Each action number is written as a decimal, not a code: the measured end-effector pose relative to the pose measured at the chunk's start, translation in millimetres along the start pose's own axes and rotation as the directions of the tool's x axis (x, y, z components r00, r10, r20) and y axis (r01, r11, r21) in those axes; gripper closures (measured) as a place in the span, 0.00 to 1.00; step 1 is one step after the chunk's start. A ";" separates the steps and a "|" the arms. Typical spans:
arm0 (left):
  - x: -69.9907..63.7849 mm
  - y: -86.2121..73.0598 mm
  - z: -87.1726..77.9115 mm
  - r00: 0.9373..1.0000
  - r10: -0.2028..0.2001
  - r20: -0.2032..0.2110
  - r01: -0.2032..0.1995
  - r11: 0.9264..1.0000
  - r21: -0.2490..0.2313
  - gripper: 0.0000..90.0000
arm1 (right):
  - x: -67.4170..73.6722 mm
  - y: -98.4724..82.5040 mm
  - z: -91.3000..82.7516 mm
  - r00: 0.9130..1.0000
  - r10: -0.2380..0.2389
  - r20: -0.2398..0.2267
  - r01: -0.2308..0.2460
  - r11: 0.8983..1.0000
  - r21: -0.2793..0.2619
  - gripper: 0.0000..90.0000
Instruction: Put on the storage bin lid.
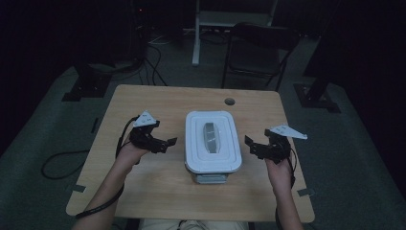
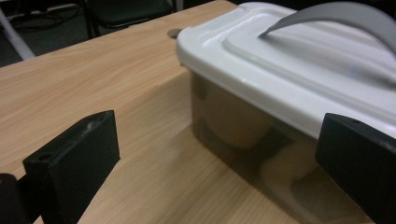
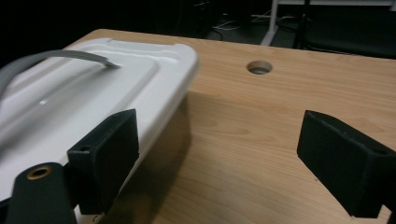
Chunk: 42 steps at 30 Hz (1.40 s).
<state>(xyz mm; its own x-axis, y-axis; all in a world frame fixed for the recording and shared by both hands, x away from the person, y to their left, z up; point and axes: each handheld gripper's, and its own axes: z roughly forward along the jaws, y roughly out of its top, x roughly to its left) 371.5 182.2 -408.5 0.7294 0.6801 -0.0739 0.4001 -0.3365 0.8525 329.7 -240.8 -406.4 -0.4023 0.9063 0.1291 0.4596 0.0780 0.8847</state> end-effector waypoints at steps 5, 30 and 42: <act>5.7 -7.8 -2.0 1.000 -0.015 -0.019 0.015 1.000 0.006 0.01 | -9.1 -4.4 0.1 1.000 0.001 0.022 0.000 1.000 -0.005 0.14; 42.9 -72.8 -19.2 0.983 -0.132 -0.129 0.138 0.990 0.039 0.01 | -36.8 -43.6 21.3 0.989 -0.008 0.146 0.003 0.999 0.034 0.13; 52.1 -102.5 -30.0 0.965 -0.177 -0.195 0.191 0.980 0.055 0.01 | -50.6 -66.3 22.9 0.982 0.006 0.190 -0.017 0.998 0.056 0.13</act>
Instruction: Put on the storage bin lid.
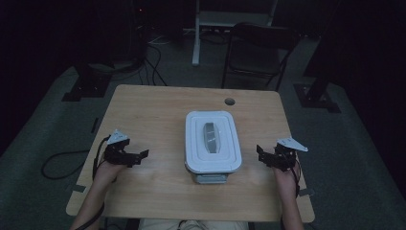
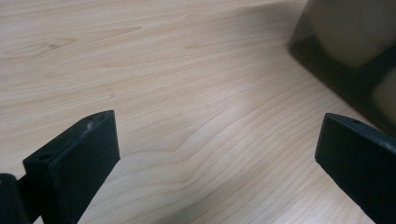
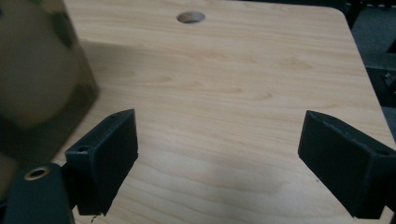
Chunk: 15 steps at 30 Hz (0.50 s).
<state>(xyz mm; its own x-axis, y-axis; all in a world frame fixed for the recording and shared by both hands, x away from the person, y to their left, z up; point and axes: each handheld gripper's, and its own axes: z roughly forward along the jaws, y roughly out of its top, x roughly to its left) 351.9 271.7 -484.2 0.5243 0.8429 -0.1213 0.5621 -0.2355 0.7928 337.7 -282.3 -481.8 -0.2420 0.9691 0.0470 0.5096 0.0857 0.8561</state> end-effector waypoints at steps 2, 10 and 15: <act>2.7 -4.2 -1.3 1.000 -0.011 -0.010 0.011 1.000 0.000 0.01 | -2.6 -4.7 0.8 1.000 0.005 0.009 -0.005 1.000 0.001 0.13; 12.8 -19.3 -6.7 0.997 -0.040 -0.073 0.042 0.999 0.027 0.01 | -13.9 -24.5 2.8 0.998 0.023 0.052 -0.026 0.999 0.044 0.13; 16.0 -27.7 -8.6 0.991 -0.056 -0.119 0.061 0.997 0.038 0.01 | -20.4 -33.5 2.0 0.997 0.045 0.068 -0.049 0.997 0.053 0.13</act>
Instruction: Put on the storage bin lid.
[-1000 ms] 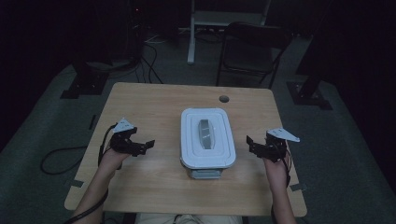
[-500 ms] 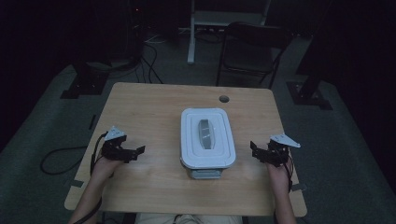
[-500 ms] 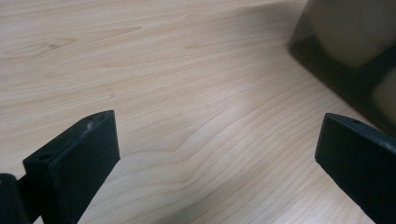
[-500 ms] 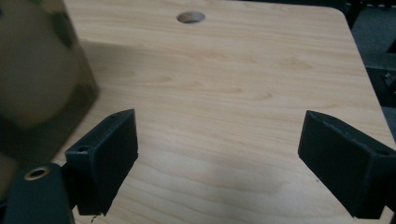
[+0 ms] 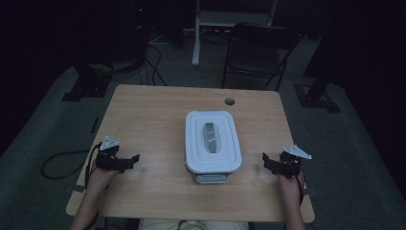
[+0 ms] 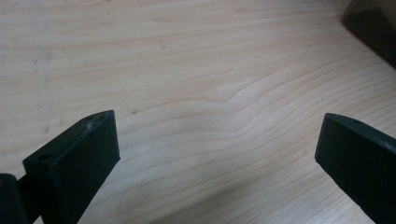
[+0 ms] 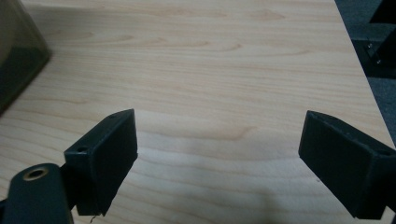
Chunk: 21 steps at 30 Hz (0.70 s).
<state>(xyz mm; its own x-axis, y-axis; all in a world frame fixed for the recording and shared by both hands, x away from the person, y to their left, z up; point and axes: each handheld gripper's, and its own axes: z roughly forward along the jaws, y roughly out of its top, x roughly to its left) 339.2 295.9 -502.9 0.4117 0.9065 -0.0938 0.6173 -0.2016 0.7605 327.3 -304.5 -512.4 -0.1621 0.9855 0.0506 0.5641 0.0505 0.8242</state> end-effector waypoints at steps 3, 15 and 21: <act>1.5 -4.4 -1.1 0.999 -0.015 -0.043 0.015 1.000 0.008 0.01 | -1.4 -5.6 0.5 0.999 -0.001 0.043 0.000 1.000 0.011 0.12; 12.6 -18.5 -9.8 0.980 -0.100 -0.170 0.098 0.995 -0.020 0.01 | -4.4 -12.4 -0.9 0.990 0.010 0.137 -0.013 1.000 0.018 0.12; 12.6 -18.5 -10.4 0.976 -0.114 -0.187 0.109 0.993 -0.037 0.01 | -3.4 -12.2 0.6 0.990 -0.005 0.139 0.001 1.000 0.024 0.12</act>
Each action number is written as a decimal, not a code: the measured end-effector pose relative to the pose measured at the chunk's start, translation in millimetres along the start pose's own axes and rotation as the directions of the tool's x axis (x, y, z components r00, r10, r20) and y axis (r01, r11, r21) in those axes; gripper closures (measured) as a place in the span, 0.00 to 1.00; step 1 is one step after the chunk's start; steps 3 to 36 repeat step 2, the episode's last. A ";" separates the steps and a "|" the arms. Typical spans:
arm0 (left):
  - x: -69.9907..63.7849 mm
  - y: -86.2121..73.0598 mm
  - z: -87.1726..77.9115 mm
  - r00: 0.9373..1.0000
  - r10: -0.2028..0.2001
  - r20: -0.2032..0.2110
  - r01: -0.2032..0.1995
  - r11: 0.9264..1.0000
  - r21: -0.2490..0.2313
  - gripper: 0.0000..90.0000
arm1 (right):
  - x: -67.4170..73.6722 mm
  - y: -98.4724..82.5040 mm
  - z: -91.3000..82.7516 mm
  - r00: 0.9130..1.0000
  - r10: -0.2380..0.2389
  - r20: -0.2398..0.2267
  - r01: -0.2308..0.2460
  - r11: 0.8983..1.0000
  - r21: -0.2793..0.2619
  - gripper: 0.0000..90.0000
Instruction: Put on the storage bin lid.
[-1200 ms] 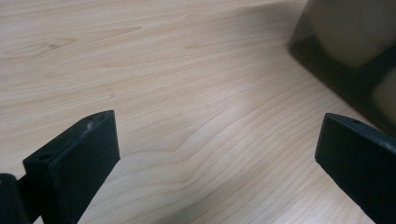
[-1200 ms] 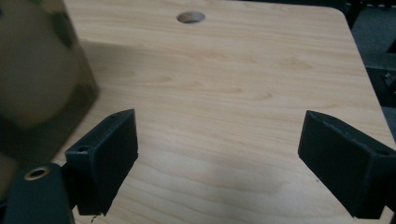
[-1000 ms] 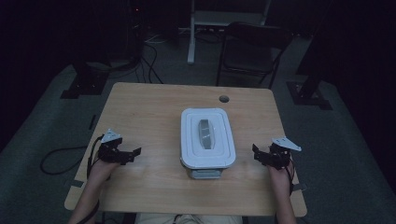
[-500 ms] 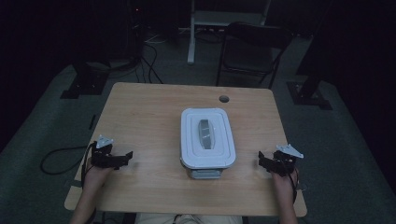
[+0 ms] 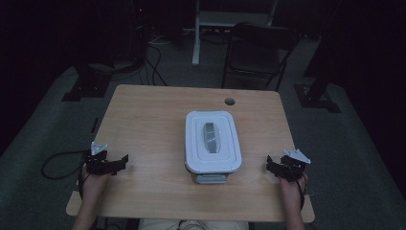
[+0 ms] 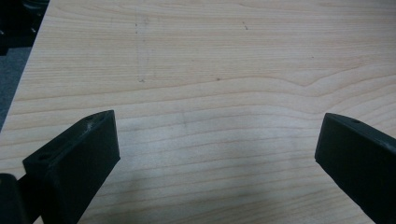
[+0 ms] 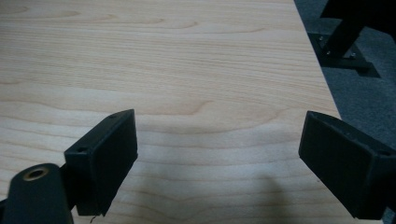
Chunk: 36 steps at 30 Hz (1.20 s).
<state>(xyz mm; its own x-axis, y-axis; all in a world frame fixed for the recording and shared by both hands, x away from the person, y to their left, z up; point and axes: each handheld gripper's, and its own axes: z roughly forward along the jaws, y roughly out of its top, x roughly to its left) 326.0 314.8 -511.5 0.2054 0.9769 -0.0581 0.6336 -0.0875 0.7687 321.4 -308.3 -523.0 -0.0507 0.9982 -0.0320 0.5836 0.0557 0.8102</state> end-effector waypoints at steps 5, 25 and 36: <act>-1.1 0.5 0.9 1.000 0.006 -0.001 -0.006 1.000 0.005 0.01 | -0.7 -0.1 -0.5 1.000 0.003 -0.003 -0.003 1.000 -0.002 0.12; -1.1 0.5 0.9 1.000 0.006 -0.001 -0.006 1.000 0.005 0.01 | -0.7 -0.1 -0.5 1.000 0.003 -0.003 -0.003 1.000 -0.002 0.12; -1.1 0.5 0.9 1.000 0.006 -0.001 -0.006 1.000 0.005 0.01 | -0.7 -0.1 -0.5 1.000 0.003 -0.003 -0.003 1.000 -0.002 0.12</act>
